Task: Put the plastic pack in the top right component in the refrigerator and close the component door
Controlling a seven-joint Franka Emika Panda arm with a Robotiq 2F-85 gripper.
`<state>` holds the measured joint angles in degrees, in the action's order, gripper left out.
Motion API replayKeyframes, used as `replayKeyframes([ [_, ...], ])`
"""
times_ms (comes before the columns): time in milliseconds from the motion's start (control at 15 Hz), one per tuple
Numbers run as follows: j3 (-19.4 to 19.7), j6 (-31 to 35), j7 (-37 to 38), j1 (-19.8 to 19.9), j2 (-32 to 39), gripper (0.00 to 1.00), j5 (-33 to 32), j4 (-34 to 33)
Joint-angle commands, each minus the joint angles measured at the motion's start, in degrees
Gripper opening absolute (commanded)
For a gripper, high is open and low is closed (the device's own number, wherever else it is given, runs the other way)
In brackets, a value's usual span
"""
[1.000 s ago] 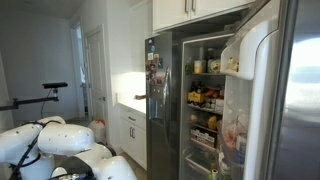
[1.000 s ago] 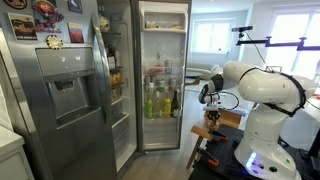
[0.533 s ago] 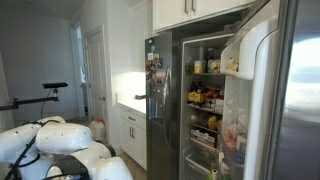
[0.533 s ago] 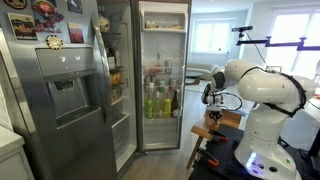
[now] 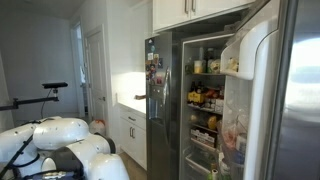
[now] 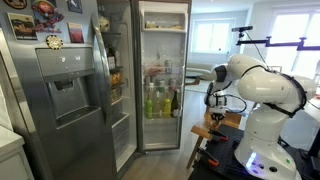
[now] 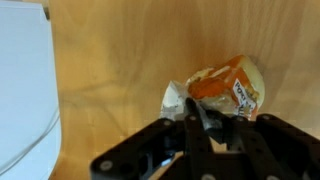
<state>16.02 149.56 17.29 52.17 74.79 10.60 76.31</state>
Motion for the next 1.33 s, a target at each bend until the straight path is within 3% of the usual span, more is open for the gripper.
replayKeyframes([
  [0, -2.8, 5.1, -4.7, 1.5, -9.1, 0.02, 1.3, 12.4],
  [800, -6.1, 7.3, -7.8, 4.0, -26.3, 0.02, 7.8, 25.9],
  [1000, -8.6, 10.6, -10.6, 5.2, -29.2, 0.02, 9.5, 29.5],
  [1267, -14.8, 16.2, -17.2, 9.8, -34.0, 0.02, 12.6, 36.3],
])
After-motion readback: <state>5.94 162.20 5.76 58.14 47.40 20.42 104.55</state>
